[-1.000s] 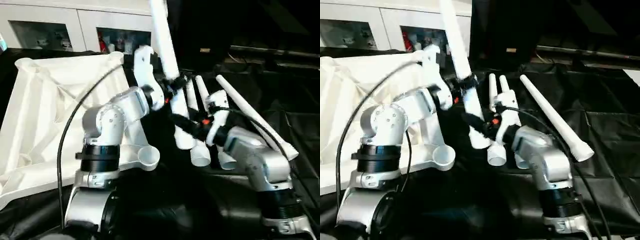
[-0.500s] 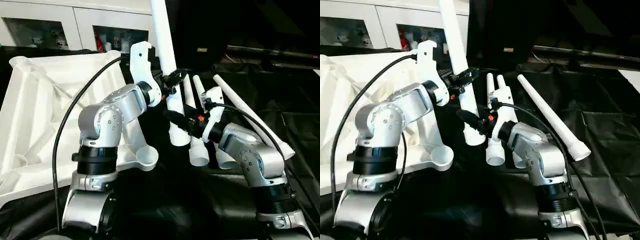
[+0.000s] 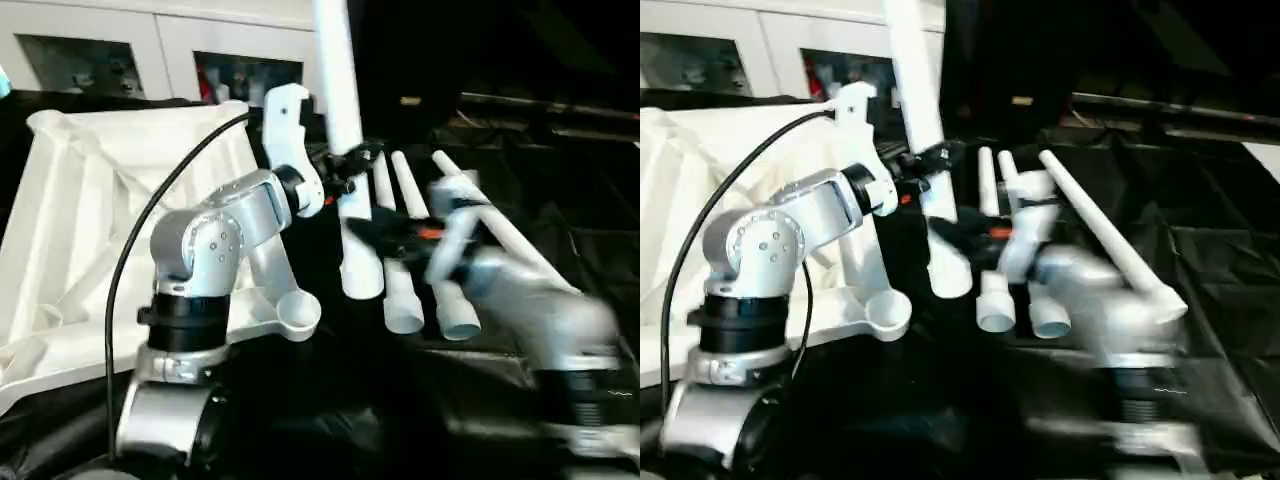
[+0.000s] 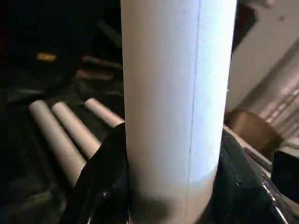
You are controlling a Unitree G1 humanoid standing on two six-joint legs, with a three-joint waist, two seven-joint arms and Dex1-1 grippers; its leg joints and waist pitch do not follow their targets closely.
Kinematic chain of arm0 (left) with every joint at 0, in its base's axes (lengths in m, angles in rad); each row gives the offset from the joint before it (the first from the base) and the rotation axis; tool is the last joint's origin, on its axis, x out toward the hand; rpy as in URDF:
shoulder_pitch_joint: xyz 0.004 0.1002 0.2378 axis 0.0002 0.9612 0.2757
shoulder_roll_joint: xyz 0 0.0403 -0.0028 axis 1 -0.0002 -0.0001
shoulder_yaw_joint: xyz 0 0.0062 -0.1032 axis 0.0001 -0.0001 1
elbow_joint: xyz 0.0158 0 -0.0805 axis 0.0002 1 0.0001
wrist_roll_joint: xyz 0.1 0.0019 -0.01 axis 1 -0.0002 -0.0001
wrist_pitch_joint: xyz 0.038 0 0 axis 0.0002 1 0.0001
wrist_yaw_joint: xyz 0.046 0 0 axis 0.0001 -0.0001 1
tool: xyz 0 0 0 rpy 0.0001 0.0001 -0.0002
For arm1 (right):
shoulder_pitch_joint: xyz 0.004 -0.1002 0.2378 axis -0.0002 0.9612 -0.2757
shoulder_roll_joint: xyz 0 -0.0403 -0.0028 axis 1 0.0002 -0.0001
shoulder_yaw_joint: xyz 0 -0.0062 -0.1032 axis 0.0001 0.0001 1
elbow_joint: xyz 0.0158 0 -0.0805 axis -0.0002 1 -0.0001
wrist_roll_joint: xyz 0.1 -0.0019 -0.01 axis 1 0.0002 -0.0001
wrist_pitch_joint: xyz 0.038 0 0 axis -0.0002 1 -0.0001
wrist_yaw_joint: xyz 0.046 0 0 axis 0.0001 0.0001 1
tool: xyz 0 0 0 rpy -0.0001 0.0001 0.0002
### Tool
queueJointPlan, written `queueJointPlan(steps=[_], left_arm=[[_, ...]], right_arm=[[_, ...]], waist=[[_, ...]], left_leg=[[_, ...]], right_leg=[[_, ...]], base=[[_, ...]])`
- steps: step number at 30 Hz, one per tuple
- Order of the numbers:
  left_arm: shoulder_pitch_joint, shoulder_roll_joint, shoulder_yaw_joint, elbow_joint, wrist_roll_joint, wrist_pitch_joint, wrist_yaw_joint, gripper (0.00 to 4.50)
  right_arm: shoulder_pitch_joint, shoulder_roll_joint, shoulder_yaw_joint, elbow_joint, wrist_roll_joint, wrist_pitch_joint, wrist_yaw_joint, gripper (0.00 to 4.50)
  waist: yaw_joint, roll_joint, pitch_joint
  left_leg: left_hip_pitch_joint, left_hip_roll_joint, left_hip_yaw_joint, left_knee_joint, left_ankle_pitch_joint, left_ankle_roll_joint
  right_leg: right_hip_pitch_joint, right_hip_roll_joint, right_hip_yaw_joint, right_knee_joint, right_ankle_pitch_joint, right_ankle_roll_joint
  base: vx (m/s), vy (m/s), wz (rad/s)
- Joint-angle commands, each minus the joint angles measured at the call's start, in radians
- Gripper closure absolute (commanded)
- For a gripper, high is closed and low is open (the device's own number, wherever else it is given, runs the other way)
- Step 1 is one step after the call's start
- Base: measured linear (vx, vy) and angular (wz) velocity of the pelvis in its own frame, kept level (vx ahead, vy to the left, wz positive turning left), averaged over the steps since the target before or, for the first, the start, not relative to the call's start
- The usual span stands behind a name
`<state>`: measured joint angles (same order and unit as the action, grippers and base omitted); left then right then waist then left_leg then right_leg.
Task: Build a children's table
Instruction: Pick table leg
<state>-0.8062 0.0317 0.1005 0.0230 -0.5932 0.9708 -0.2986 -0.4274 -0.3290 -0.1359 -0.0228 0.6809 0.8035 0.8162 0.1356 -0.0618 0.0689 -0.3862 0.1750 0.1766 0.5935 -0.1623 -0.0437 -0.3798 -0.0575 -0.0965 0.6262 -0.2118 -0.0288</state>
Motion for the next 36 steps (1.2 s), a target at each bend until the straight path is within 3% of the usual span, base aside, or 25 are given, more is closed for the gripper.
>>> queueJointPlan(steps=[1,4,10,11,12,13,15,23,24,28,29,36], left_arm=[[-0.039,0.001,-0.012,-0.003,-0.028,0.029,-0.026,2.66],[-0.067,0.011,-0.001,0.005,-0.053,0.044,-0.047,2.66],[-0.101,0.005,0.034,0.004,-0.121,0.073,-0.099,2.66],[-0.102,0.011,0.026,-0.002,-0.129,0.073,-0.124,2.66],[-0.098,0.026,0.007,-0.017,-0.138,0.072,-0.166,2.66],[-0.088,0.048,-0.022,-0.038,-0.145,0.064,-0.228,2.66],[-0.082,0.062,-0.04,-0.05,-0.149,0.058,-0.267,2.66],[-0.081,0.128,-0.103,-0.076,-0.193,0.07,-0.43,2.66],[-0.085,0.129,-0.103,-0.074,-0.197,0.07,-0.44,2.66],[-0.092,0.128,-0.097,-0.072,-0.212,0.078,-0.454,2.66],[-0.093,0.128,-0.099,-0.07,-0.212,0.075,-0.455,2.66],[-0.088,0.123,-0.095,-0.065,-0.21,0.068,-0.446,2.66]], right_arm=[[0.002,-0.036,-0.038,-0.031,0.064,0.059,0.03,1.46],[-0.002,-0.074,-0.064,-0.048,0.109,0.104,0.048,1.46],[0.01,-0.12,-0.065,-0.086,0.159,0.168,0.08,1.46],[0.01,-0.126,-0.057,-0.097,0.171,0.182,0.096,1.46],[0.008,-0.133,-0.049,-0.103,0.18,0.192,0.107,1.46],[0.006,-0.142,-0.029,-0.107,0.177,0.191,0.125,1.46],[0.005,-0.148,-0.016,-0.108,0.172,0.187,0.135,1.46],[-0.003,-0.194,0.055,-0.117,0.174,0.216,0.204,1.46],[-0.004,-0.196,0.062,-0.117,0.173,0.219,0.211,1.74],[-0.005,-0.189,0.084,-0.102,0.163,0.213,0.212,1.86],[-0.006,-0.183,0.086,-0.099,0.165,0.212,0.21,2.15],[-0.009,-0.147,0.084,-0.085,0.152,0.176,0.165,2.45]], waist=[[-0.001,0.011,-0.078],[0.003,0.008,-0.077],[0.003,0.003,-0.077],[0.003,-0.004,-0.078],[0.005,-0.001,-0.078],[0.005,-0.006,-0.077],[0.005,-0.001,-0.076],[0.005,-0.002,-0.075],[0.005,-0.002,-0.075],[0.005,-0.002,-0.076],[0.005,-0.002,-0.077],[0.005,-0.002,-0.078]], left_leg=[[0.022,0.063,-0.024,-0.055,-0.102,0.022],[0.022,0.063,-0.023,-0.054,-0.107,0.022],[0.02,0.061,-0.022,-0.051,-0.1,0.024],[0.019,0.061,-0.022,-0.052,-0.094,0.026],[0.019,0.061,-0.022,-0.051,-0.09,0.027],[0.02,0.061,-0.022,-0.052,-0.09,0.029],[0.022,0.064,-0.021,-0.054,-0.09,0.022],[0.02,0.064,-0.021,-0.054,-0.101,0.012],[0.02,0.063,-0.021,-0.054,-0.103,0.011],[0.019,0.063,-0.021,-0.053,-0.104,0.006],[0.019,0.064,-0.021,-0.053,-0.1,0.006],[0.019,0.064,-0.022,-0.053,-0.095,0.005]], right_leg=[[0.058,-0.102,0.068,-0.079,-0.049,-0.16],[0.058,-0.103,0.067,-0.082,-0.085,-0.161],[0.056,-0.103,0.065,-0.087,-0.125,-0.151],[0.056,-0.102,0.065,-0.087,-0.126,-0.148],[0.057,-0.102,0.064,-0.085,-0.127,-0.147],[0.055,-0.102,0.064,-0.088,-0.138,-0.141],[0.052,-0.102,0.066,-0.087,-0.155,-0.129],[0.052,-0.103,0.065,-0.087,-0.174,-0.13],[0.053,-0.103,0.065,-0.088,-0.177,-0.129],[0.053,-0.104,0.066,-0.086,-0.173,-0.131],[0.052,-0.104,0.065,-0.085,-0.167,-0.133],[0.052,-0.103,0.065,-0.082,-0.151,-0.139]], base=[[0.0,0.0,0.0],[0.0,0.0,0.0],[0.0,0.0,0.0],[0.0,0.0,0.0],[0.0,0.0,0.0],[0.0,0.0,0.0],[0.0,0.0,0.0],[0.0,0.0,0.0],[0.0,0.0,0.0],[0.0,0.0,0.0],[0.0,0.0,0.0],[0.0,0.0,0.0]])
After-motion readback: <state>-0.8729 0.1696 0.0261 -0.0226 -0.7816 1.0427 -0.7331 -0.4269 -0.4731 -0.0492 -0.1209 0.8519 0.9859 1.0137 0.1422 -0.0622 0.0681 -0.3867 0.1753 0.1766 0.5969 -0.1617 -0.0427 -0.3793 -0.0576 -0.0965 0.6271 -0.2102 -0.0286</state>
